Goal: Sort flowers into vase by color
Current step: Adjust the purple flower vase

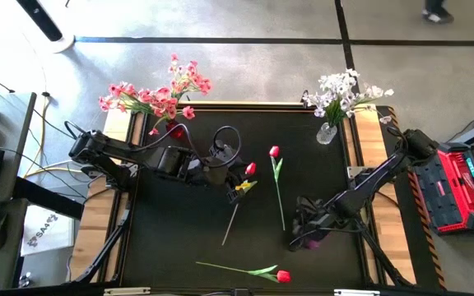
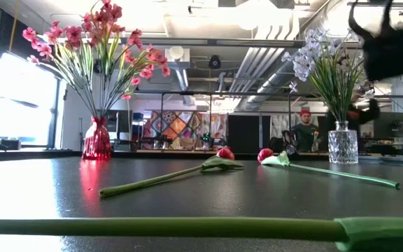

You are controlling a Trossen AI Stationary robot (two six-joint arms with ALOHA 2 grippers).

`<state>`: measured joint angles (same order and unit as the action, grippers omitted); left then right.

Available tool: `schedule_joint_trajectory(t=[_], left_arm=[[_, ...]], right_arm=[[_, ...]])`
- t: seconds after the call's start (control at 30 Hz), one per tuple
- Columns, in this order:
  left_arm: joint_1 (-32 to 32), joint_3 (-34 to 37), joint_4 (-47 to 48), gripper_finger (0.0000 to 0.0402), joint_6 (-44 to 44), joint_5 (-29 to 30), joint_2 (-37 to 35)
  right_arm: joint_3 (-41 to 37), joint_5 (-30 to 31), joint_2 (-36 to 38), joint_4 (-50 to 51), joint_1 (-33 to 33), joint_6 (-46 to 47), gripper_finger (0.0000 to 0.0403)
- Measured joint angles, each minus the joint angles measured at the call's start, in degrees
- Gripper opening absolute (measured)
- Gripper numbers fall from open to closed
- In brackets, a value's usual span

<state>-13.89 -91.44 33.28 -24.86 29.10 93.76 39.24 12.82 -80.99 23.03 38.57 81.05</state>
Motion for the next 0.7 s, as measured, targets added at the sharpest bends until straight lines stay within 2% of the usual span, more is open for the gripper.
schedule_joint_trajectory(t=[0.13,0.3,0.4,0.5,0.7], left_arm=[[0.0,0.0,0.02,0.0161,0.01,-0.91,0.0],[0.0,0.0,0.0,0.0161,0.13,-1.55,0.0],[0.23,0.0,-0.04,0.0161,1.01,-1.55,0.0],[0.69,0.0,-0.04,0.0161,1.05,-1.55,0.0],[1.32,0.0,-0.08,0.0161,-0.09,-1.53,0.0]], right_arm=[[0.0,10.74,0.04,-5.16,1.03,-1.55,0.0107],[0.0,18.73,0.04,-8.58,3.44,-10.08,0.0107],[0.0,22.46,0.05,-8.38,5.33,-15.56,0.0107],[0.0,28.67,0.05,-7.8,7.16,-18.19,0.0107],[0.0,39.19,0.06,-4.55,9.29,-17.47,0.0107]])
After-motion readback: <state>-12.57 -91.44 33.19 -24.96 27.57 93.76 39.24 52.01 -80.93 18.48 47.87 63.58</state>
